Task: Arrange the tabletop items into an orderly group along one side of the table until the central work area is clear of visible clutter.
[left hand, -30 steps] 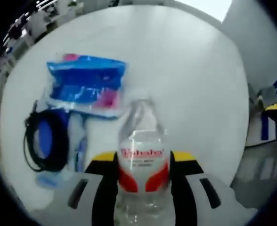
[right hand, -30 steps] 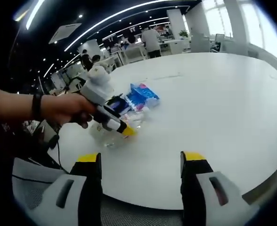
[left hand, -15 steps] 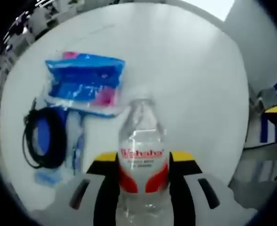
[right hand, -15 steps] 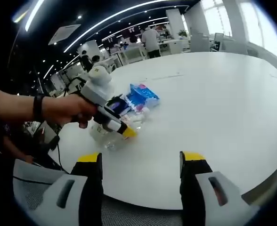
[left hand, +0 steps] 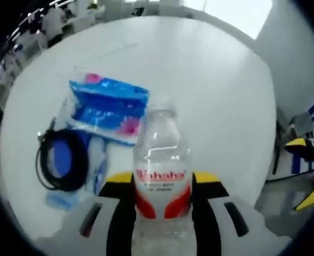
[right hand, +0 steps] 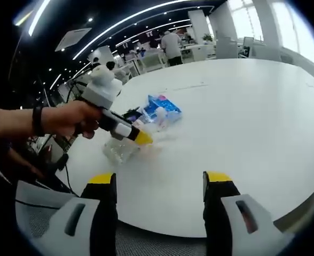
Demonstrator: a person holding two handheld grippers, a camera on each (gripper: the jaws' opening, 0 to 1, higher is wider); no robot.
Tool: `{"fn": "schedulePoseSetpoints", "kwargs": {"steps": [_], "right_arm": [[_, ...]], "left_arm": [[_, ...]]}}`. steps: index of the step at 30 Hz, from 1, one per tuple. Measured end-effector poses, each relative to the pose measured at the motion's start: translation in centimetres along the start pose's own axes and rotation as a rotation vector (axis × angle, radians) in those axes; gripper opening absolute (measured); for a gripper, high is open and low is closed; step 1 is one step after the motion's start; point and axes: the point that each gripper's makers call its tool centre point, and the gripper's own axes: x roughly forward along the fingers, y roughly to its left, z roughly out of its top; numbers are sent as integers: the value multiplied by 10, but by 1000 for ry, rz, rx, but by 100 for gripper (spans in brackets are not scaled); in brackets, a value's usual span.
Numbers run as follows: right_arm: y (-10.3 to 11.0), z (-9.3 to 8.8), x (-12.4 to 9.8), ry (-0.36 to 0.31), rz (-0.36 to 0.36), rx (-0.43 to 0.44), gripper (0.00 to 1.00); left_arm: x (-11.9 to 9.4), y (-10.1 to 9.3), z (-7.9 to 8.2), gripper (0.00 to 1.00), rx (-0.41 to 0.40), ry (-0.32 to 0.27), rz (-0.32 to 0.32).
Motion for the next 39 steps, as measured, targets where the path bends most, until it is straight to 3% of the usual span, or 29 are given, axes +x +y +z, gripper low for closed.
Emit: {"fn": "schedulePoseSetpoints", "kwargs": {"steps": [8, 22, 30, 39], "right_arm": [[2, 0, 0, 2, 5, -5, 65], [4, -3, 0, 15, 12, -12, 63], [4, -4, 1, 23, 11, -17, 63], [4, -6, 2, 36, 4, -28, 63]], "left_arm": [[-26, 11, 26, 37, -32, -100, 9], [-101, 69, 71, 36, -182, -340, 104], [-150, 139, 77, 36, -277, -424, 225], [-172, 215, 55, 36, -353, -447, 354]]}}
